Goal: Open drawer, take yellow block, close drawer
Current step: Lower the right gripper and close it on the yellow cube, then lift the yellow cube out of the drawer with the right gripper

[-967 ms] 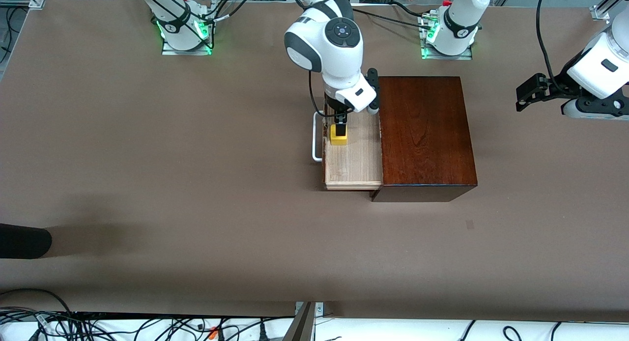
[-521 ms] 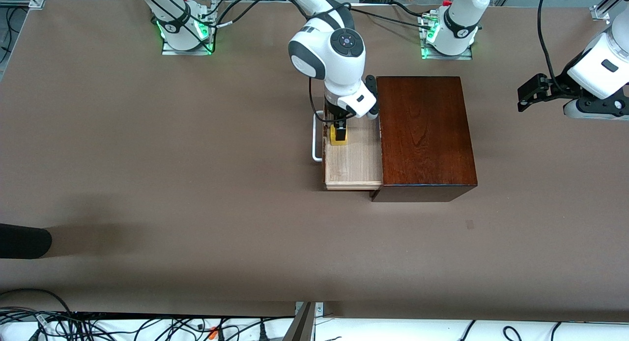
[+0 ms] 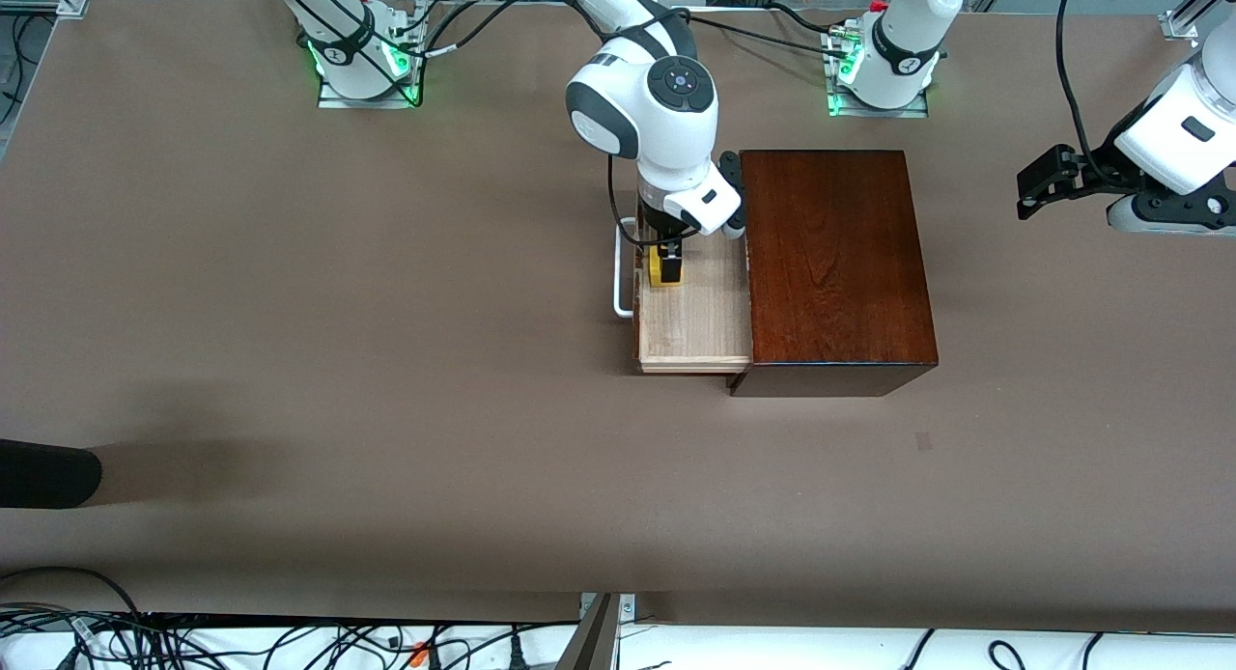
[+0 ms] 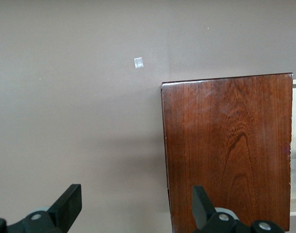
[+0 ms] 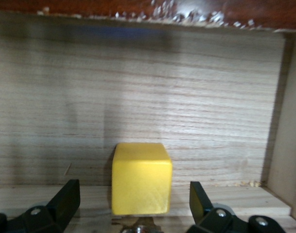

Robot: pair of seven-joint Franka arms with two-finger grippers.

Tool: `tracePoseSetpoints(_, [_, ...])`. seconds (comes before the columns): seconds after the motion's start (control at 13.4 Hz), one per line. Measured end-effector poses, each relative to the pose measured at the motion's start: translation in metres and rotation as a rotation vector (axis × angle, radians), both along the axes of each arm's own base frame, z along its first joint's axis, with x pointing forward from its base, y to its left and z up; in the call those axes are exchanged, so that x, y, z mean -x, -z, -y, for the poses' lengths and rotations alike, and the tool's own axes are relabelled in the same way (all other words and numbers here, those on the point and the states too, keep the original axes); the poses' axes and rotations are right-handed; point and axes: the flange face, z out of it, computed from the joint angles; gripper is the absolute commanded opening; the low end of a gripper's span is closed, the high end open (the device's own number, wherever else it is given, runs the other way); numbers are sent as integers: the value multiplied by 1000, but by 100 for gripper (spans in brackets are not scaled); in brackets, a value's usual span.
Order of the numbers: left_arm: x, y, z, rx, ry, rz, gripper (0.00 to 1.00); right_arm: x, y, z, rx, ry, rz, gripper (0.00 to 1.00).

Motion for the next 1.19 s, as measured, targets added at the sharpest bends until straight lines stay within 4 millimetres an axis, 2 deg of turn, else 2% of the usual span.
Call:
tracePoseSetpoints(0.22, [0,0,0,0,0,0,100,-1,-6,-2,-10,1,7,100])
tracePoseSetpoints(0.6, [0,0,0,0,0,0,100,1,25,-4,27,-3,-11,100])
tracePoseSetpoints(0.74, [0,0,0,0,0,0,100,-1,25,-2,28,0,-9,100])
tracePoseSetpoints(0.82, [0,0,0,0,0,0,100,-1,25,-2,28,1,-9,92])
tracePoseSetpoints(0.97, [0,0,0,0,0,0,100,-1,27,-2,30,1,-10,59])
tracePoseSetpoints(1.04, [0,0,0,0,0,0,100,-1,28,-2,32,1,-10,31])
tracePoseSetpoints(1.19, [0,0,0,0,0,0,100,-1,29,-2,33,2,-10,9])
